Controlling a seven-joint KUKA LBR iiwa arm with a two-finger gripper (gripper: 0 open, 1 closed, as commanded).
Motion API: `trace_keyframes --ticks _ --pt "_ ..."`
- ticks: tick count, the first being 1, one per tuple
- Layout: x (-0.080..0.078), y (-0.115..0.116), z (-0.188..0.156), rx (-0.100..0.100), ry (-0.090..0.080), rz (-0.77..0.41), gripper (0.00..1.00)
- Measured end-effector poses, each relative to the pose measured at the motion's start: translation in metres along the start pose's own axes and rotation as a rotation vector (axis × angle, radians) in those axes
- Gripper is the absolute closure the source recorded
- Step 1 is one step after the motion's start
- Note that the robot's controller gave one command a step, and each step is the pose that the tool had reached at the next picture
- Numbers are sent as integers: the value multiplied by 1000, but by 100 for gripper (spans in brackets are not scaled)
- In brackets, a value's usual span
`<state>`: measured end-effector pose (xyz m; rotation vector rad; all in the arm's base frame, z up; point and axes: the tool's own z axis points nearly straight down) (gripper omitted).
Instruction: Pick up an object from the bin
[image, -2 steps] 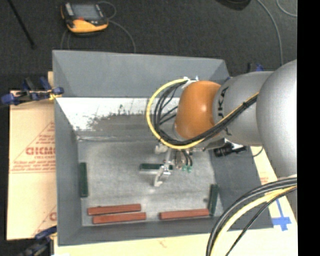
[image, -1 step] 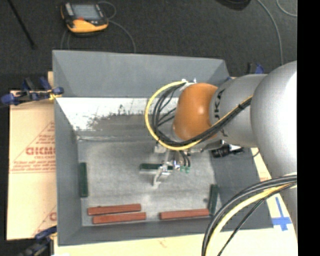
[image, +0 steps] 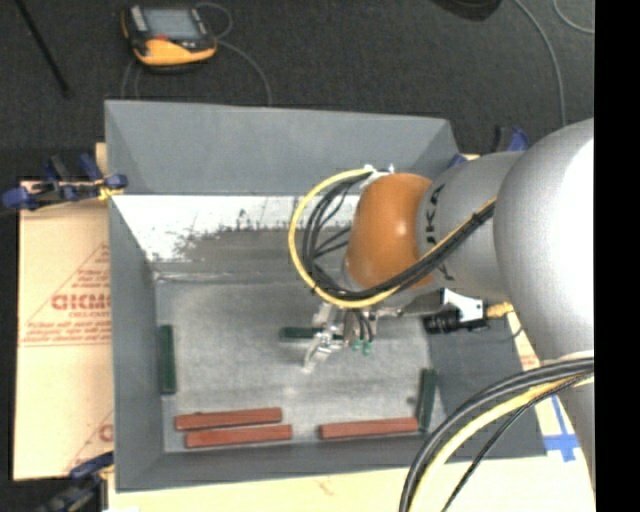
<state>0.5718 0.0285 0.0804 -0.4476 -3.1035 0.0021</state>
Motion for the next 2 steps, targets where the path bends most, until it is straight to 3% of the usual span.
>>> trace_keyframes --ticks 2 --pt "2 0 -3 1 6 0 100"
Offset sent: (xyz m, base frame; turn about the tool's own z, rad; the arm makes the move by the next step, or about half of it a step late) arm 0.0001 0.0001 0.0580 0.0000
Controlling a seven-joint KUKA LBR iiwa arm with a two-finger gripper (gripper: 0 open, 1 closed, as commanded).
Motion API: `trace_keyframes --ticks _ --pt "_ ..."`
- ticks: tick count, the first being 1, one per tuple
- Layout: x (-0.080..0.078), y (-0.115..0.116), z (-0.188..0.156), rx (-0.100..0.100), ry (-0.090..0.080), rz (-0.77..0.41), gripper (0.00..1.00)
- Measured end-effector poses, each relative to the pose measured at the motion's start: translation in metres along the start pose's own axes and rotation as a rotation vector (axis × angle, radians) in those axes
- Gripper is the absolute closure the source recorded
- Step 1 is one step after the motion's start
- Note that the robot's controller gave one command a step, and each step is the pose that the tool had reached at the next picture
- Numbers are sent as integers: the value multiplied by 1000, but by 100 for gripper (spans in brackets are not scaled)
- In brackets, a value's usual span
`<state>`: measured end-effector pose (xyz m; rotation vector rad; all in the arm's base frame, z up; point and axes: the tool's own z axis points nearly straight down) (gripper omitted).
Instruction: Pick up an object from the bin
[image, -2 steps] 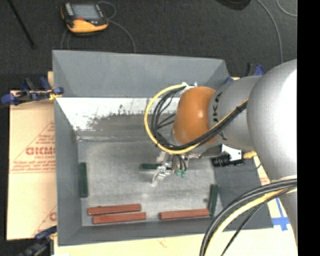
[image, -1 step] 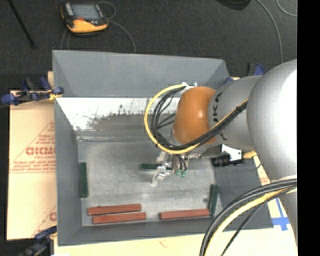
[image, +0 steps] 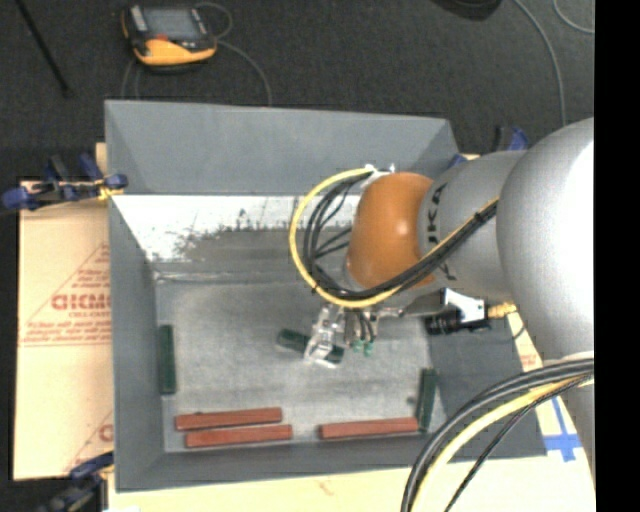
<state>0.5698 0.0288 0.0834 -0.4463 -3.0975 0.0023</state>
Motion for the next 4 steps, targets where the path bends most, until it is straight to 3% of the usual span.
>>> trace_keyframes --ticks 1,4 --pt "0 0 -14 -3 -11 -1 100" --pt "0 0 -64 -4 -12 -4 100"
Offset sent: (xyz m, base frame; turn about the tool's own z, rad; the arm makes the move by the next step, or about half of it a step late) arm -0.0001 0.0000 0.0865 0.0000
